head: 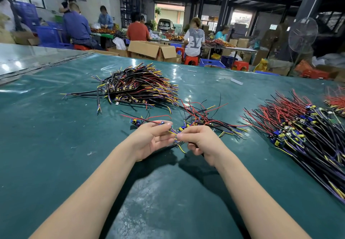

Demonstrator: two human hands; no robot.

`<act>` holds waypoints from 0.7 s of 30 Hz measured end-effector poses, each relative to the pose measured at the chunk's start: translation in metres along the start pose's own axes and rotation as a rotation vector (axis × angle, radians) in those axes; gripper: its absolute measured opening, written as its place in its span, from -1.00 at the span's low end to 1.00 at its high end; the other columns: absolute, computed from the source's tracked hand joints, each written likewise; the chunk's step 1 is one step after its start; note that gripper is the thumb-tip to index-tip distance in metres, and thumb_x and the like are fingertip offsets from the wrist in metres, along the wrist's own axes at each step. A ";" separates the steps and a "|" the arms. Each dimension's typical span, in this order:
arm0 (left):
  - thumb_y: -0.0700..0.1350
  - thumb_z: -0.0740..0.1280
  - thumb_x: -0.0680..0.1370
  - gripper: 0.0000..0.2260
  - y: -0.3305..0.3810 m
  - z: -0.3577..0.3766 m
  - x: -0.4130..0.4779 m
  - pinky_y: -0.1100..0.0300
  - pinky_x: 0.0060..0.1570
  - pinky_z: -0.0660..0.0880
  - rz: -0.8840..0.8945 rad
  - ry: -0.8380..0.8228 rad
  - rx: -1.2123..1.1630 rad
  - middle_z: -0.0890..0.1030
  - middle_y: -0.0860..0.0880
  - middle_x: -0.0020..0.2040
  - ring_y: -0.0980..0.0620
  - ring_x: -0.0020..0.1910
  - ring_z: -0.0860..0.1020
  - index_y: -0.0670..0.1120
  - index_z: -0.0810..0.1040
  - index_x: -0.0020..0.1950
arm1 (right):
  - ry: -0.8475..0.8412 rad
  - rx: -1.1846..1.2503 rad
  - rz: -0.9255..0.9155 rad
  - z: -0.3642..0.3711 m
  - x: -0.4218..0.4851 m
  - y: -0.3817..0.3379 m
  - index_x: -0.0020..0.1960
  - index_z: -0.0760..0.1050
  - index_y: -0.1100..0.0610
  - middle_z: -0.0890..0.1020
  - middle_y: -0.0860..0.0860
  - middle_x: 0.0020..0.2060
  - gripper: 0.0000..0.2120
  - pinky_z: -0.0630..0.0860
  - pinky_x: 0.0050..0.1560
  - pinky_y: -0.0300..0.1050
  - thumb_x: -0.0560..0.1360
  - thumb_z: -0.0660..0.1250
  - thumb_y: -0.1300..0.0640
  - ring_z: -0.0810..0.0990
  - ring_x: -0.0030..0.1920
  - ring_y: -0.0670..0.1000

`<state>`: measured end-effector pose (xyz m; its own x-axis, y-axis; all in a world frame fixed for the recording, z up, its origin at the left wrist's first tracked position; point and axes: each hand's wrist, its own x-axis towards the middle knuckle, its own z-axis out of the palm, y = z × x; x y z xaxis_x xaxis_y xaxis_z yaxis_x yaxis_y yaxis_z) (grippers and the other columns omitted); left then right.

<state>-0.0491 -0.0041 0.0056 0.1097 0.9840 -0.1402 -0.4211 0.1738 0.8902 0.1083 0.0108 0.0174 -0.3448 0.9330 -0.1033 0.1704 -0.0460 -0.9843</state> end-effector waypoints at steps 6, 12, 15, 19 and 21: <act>-0.21 0.30 0.42 -0.94 0.002 -0.005 -0.002 0.25 -0.46 0.55 -0.160 -0.049 -0.108 0.65 -0.12 -0.35 0.03 -0.44 0.63 -0.11 0.49 -0.13 | -0.198 0.055 -0.005 -0.005 -0.001 0.001 -0.37 0.50 0.18 0.35 -0.11 -0.63 -0.76 0.04 -0.59 -0.38 0.45 0.29 0.37 0.25 -0.61 -0.14; -0.22 0.29 0.40 -0.92 0.004 -0.009 -0.003 0.21 -0.40 0.58 -0.067 -0.123 -0.016 0.66 -0.13 -0.34 0.09 -0.47 0.60 -0.13 0.49 -0.12 | -0.160 0.148 -0.041 -0.009 0.000 0.001 -0.51 0.57 0.12 0.42 -0.09 -0.61 -0.60 0.08 -0.62 -0.39 0.43 0.27 0.41 0.29 -0.61 -0.14; -0.26 0.21 0.54 -0.90 0.005 -0.008 -0.004 0.21 -0.40 0.58 0.006 -0.122 0.044 0.66 -0.16 -0.33 0.08 -0.46 0.61 -0.15 0.49 -0.13 | -0.076 0.141 -0.025 -0.012 0.002 0.002 -0.42 0.53 0.17 0.40 -0.03 -0.56 -0.74 0.08 -0.62 -0.38 0.39 0.32 0.41 0.29 -0.60 -0.12; -0.30 0.21 0.54 -0.89 0.001 -0.001 -0.004 0.20 -0.39 0.59 0.052 -0.086 0.094 0.65 -0.16 -0.36 0.06 -0.46 0.61 -0.16 0.49 -0.13 | 0.004 -0.013 0.004 -0.018 0.001 -0.001 -0.44 0.51 0.15 0.40 -0.07 -0.62 -0.76 0.11 -0.63 -0.37 0.34 0.40 0.38 0.30 -0.61 -0.12; -0.30 0.20 0.55 -0.89 0.000 0.001 -0.003 0.19 -0.38 0.60 0.070 -0.071 0.124 0.65 -0.12 -0.37 0.07 -0.45 0.61 -0.14 0.48 -0.12 | 0.032 -0.083 0.004 -0.019 0.000 -0.002 -0.43 0.49 0.14 0.38 -0.11 -0.66 -0.76 0.11 -0.64 -0.38 0.34 0.42 0.36 0.28 -0.65 -0.15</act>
<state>-0.0479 -0.0067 0.0062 0.1488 0.9877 -0.0488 -0.3157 0.0942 0.9442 0.1252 0.0177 0.0222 -0.3149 0.9437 -0.1015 0.2481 -0.0214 -0.9685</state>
